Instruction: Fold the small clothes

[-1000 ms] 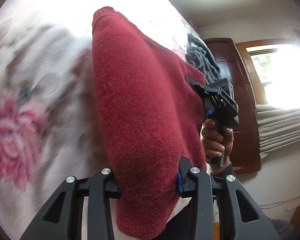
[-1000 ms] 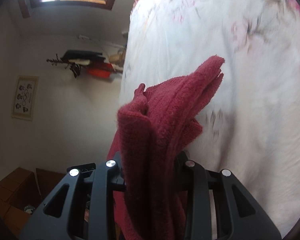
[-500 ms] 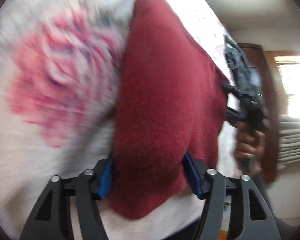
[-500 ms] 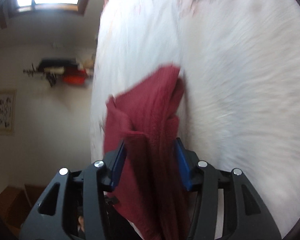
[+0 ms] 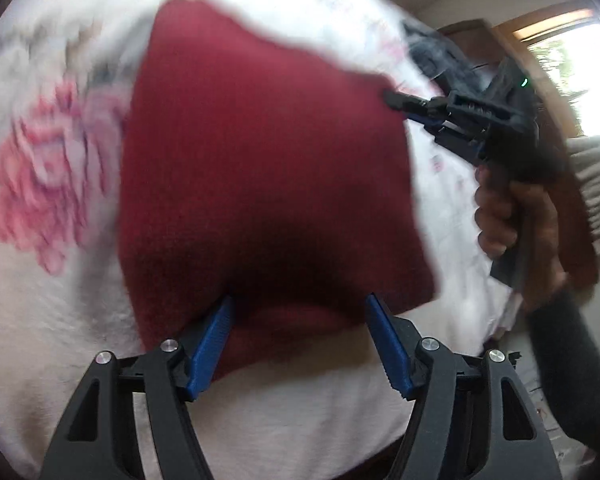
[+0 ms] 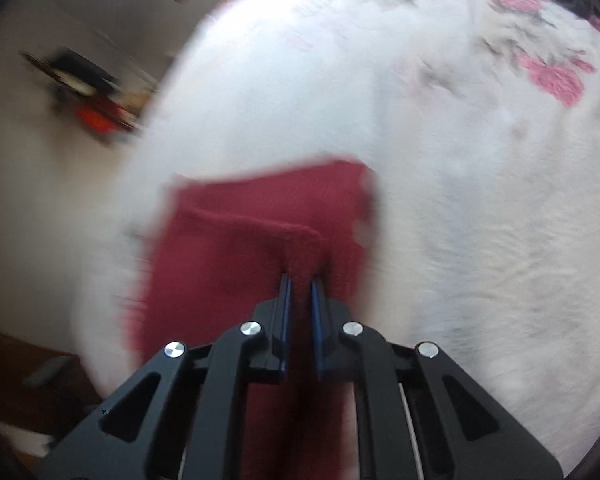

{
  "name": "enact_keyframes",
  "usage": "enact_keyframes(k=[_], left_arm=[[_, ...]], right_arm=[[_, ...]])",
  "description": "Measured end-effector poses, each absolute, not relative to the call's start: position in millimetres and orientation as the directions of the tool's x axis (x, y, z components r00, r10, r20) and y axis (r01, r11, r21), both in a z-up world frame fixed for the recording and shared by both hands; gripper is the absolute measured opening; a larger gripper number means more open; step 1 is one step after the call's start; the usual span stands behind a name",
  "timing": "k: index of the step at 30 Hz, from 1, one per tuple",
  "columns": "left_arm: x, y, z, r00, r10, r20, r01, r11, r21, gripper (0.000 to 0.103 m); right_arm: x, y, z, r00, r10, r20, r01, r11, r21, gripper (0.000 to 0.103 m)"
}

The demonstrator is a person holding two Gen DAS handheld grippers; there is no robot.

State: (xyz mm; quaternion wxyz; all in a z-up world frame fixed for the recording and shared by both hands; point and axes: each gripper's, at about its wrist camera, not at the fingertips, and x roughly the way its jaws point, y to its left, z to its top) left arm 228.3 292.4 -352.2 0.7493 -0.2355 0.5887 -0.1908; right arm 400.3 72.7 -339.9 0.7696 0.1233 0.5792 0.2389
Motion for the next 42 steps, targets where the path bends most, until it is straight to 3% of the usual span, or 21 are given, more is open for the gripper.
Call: enact_keyframes(k=[2,5,9,12,14,17,20,24,28,30,32,34,36,38,42], left_arm=[[231,293,-344,0.214,-0.576,-0.789,0.016,0.809,-0.587,0.067],[235,304,-304,0.256,-0.650,-0.715,0.072,0.750,-0.657,0.066],[284,332,-274,0.373,-0.626,-0.685,0.091,0.759,-0.645,0.067],[333,341,-297,0.374,-0.584,-0.720,0.032,0.784,-0.620,0.067],[355,336,-321,0.327,-0.539,-0.776,-0.009,0.819,-0.573,0.066],[367,321,-338,0.280,-0.490,-0.826,0.008,0.861,-0.509,0.062],[356,319,-307,0.317,-0.506,-0.802,0.045,0.853,-0.520,0.062],[323,316,-285,0.336,-0.571,-0.749,0.112,0.814,-0.570,0.062],[319,304,-327,0.259,-0.508,-0.822,0.072,0.858,-0.508,0.055],[311,302,-317,0.283,-0.478,-0.832,0.081,0.876,-0.476,0.054],[304,303,-295,0.314,-0.513,-0.799,0.113,0.856,-0.505,0.055],[283,305,-279,0.341,-0.538,-0.771,0.154,0.841,-0.519,0.055],[266,296,-287,0.326,-0.511,-0.795,0.151,0.859,-0.490,0.056],[267,293,-311,0.280,-0.463,-0.841,0.115,0.886,-0.450,0.055],[261,282,-312,0.284,-0.414,-0.865,0.126,0.910,-0.395,0.053]], right_arm=[[402,66,-356,0.190,0.526,-0.829,-0.197,0.847,0.493,0.012],[397,48,-336,0.243,0.578,-0.779,-0.202,0.816,0.542,0.017],[396,36,-314,0.271,0.644,-0.716,-0.223,0.765,0.604,0.017],[404,61,-329,0.169,0.656,-0.735,-0.264,0.749,0.608,0.016],[412,68,-353,0.142,0.564,-0.814,-0.257,0.815,0.520,0.000],[419,61,-363,0.120,0.594,-0.796,-0.217,0.798,0.563,0.000],[406,56,-335,0.149,0.606,-0.782,-0.269,0.786,0.557,0.007],[371,70,-309,0.098,0.640,-0.762,-0.391,0.729,0.562,0.007],[362,84,-341,0.084,0.505,-0.859,-0.445,0.791,0.421,0.000],[365,73,-339,0.094,0.515,-0.852,-0.384,0.808,0.447,0.000],[355,71,-317,0.115,0.532,-0.839,-0.392,0.800,0.454,0.007],[332,74,-297,0.093,0.586,-0.805,-0.438,0.750,0.495,0.007],[312,87,-297,0.073,0.547,-0.834,-0.497,0.745,0.445,0.007],[308,86,-322,0.065,0.455,-0.888,-0.509,0.781,0.363,0.000],[304,73,-325,0.071,0.461,-0.885,-0.454,0.805,0.383,0.000]])
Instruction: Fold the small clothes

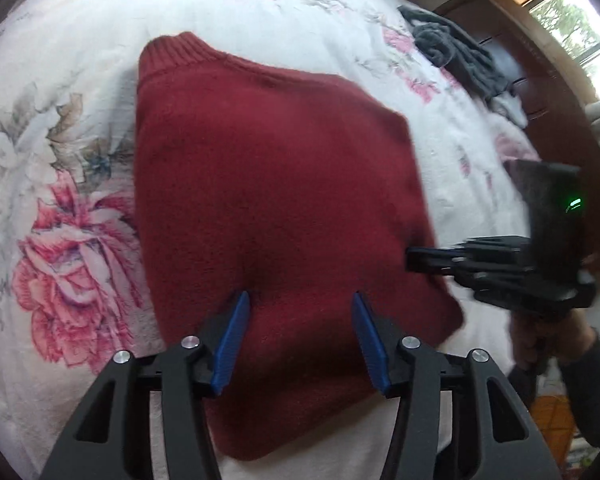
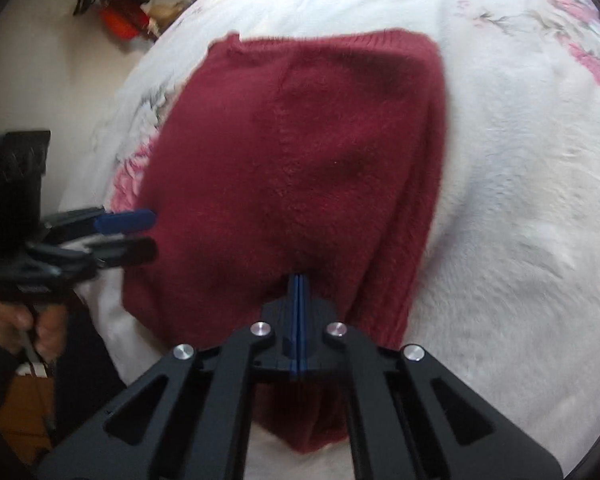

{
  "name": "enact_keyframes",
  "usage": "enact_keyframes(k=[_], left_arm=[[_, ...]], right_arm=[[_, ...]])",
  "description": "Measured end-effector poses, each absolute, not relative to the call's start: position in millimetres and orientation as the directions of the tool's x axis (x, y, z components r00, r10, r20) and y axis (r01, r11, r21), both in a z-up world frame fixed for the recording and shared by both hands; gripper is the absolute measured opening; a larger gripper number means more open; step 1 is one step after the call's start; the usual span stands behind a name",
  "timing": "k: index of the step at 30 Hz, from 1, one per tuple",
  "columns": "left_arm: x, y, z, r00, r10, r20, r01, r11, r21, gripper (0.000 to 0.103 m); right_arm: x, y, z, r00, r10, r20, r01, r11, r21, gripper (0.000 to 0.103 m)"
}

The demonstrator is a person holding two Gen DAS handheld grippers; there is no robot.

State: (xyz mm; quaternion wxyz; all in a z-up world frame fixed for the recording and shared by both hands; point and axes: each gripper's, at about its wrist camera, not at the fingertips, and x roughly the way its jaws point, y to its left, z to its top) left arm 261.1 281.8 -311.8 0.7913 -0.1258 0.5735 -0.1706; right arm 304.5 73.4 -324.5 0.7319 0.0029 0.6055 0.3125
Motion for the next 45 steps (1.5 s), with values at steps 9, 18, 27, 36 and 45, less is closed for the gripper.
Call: enact_keyframes(k=[9,18,27,36,45], left_arm=[[214,280,-336,0.219,-0.453,-0.864,0.099,0.891,-0.443,0.053],[183,291,-343,0.212,-0.471,-0.856,0.039,0.880,-0.474,0.066],[126,285,-264,0.346,-0.325,-0.880,0.009,0.939,-0.343,0.085],[19,281,-154,0.529,-0.002,-0.849,-0.099,0.993,-0.064,0.092],[-46,287,-54,0.600,-0.040,-0.799,-0.087,0.990,-0.114,0.092]], right_arm=[[281,56,-332,0.103,0.397,-0.912,-0.411,0.852,0.324,0.015],[268,44,-322,0.147,0.348,-0.926,-0.329,0.900,0.286,0.011],[221,33,-269,0.255,0.356,-0.899,-0.273,0.919,0.286,0.019],[91,43,-164,0.472,0.154,-0.868,-0.263,0.964,0.028,0.096],[14,52,-52,0.632,0.187,-0.752,-0.290,0.957,-0.006,0.100]])
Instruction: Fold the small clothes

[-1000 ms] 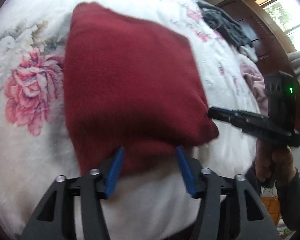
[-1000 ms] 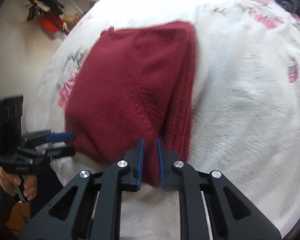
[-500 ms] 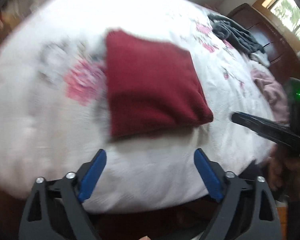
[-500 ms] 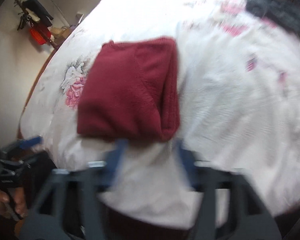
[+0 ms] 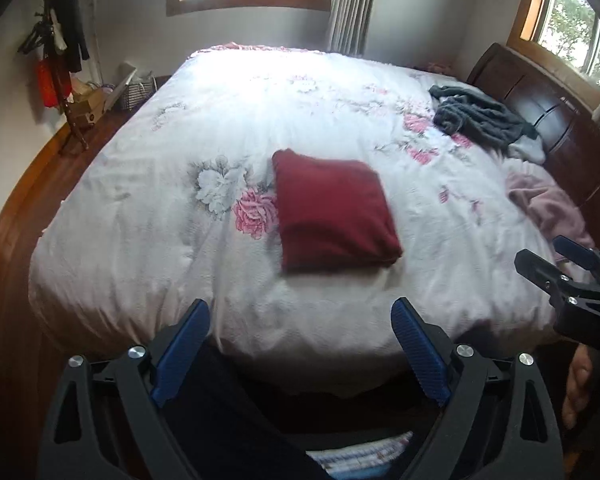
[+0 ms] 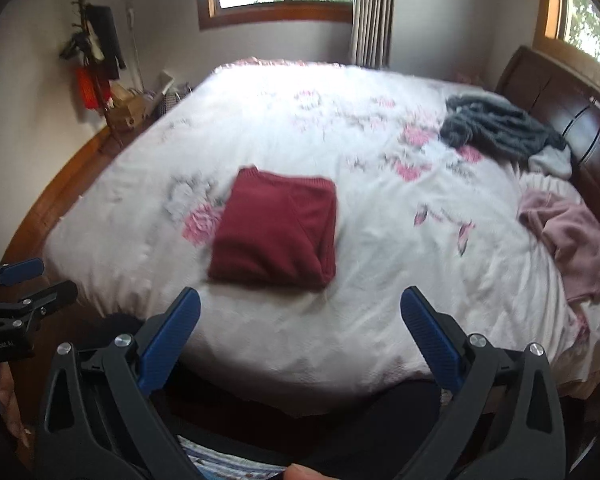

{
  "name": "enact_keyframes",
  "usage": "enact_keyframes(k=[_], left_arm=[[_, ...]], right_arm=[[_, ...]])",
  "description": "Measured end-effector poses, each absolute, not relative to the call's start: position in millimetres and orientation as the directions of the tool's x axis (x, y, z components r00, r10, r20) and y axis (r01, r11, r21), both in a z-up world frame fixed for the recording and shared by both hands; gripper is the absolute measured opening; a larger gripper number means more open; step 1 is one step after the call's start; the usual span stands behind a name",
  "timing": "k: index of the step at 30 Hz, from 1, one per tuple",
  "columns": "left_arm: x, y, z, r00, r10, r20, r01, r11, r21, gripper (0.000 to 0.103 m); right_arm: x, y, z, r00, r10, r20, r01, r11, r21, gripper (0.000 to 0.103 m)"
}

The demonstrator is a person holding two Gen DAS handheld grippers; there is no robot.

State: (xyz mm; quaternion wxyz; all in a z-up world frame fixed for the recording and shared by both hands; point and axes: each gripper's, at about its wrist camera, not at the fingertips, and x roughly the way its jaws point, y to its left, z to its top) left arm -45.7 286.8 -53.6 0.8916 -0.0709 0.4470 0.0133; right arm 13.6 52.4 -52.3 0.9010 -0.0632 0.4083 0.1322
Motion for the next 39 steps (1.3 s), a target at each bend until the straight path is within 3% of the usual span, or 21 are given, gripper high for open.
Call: enact_keyframes(k=[9,39], left_arm=[[-86,269,-11,0.640,-0.035,-0.767,-0.043,0.996,-0.081,0.092],[-70,262,-28,0.586,-0.075,-0.807,-0.026,0.993,-0.112,0.092]], right_arm=[[-35,63,3,0.662,0.177,-0.728,-0.283,0.959,-0.024,0.100],[-20,65,-18,0.616,0.145,-0.774,-0.262,0.965,-0.027,0.100]])
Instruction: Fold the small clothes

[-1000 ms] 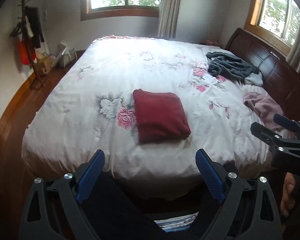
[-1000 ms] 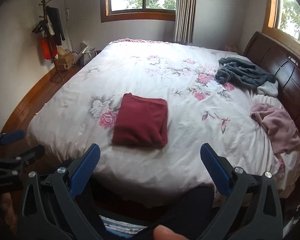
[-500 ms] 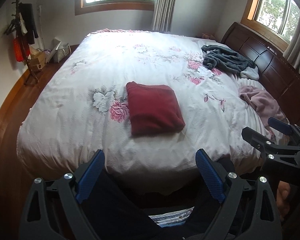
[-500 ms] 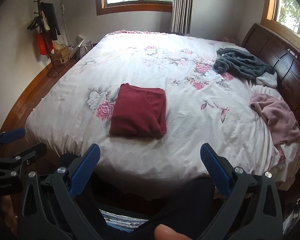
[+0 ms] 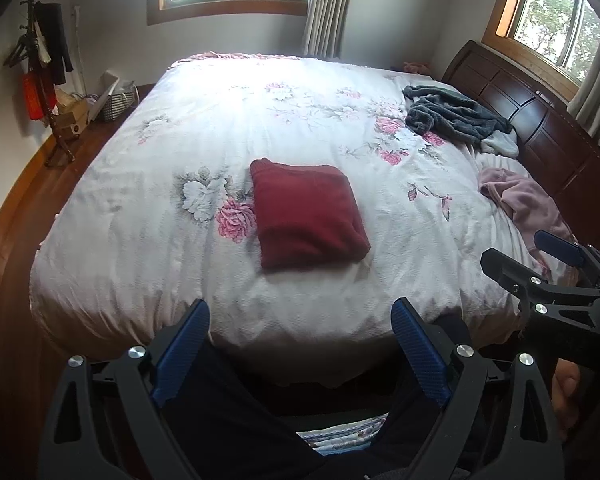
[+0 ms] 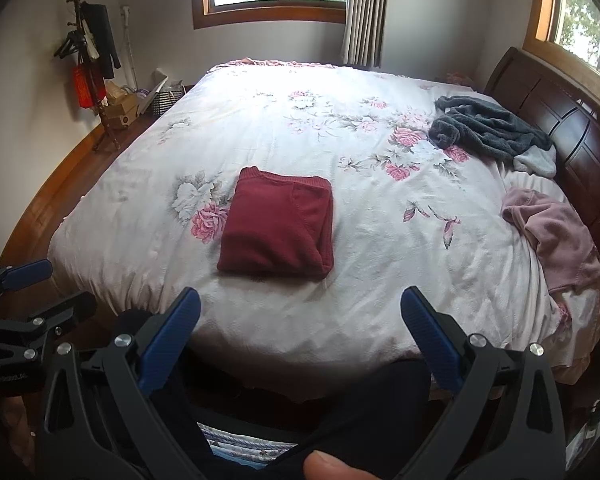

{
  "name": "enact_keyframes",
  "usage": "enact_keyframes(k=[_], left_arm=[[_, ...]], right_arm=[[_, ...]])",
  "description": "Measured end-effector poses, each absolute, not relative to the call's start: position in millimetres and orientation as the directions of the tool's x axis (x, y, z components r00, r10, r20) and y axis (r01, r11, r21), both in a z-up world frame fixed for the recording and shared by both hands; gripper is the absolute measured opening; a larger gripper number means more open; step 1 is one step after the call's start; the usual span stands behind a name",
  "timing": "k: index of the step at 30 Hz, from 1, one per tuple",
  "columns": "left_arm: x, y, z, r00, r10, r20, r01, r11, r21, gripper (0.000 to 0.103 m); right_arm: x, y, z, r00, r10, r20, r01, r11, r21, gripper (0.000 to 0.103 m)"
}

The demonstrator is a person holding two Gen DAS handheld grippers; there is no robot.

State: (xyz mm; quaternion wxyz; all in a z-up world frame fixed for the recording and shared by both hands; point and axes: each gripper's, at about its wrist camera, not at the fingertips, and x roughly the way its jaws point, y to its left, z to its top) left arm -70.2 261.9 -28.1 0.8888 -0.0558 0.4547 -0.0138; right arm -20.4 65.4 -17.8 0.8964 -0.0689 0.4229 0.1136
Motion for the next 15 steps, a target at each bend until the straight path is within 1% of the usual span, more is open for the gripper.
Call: enact_keyframes(k=[15], left_arm=[[-66.8,262.9,-27.8,0.581,-0.082,-0.810,-0.024,0.993,-0.117,0.092]], right_arm=[[-18.8,67.9,-22.6,0.627,0.165,-0.762,-0.280,0.960,-0.022,0.100]])
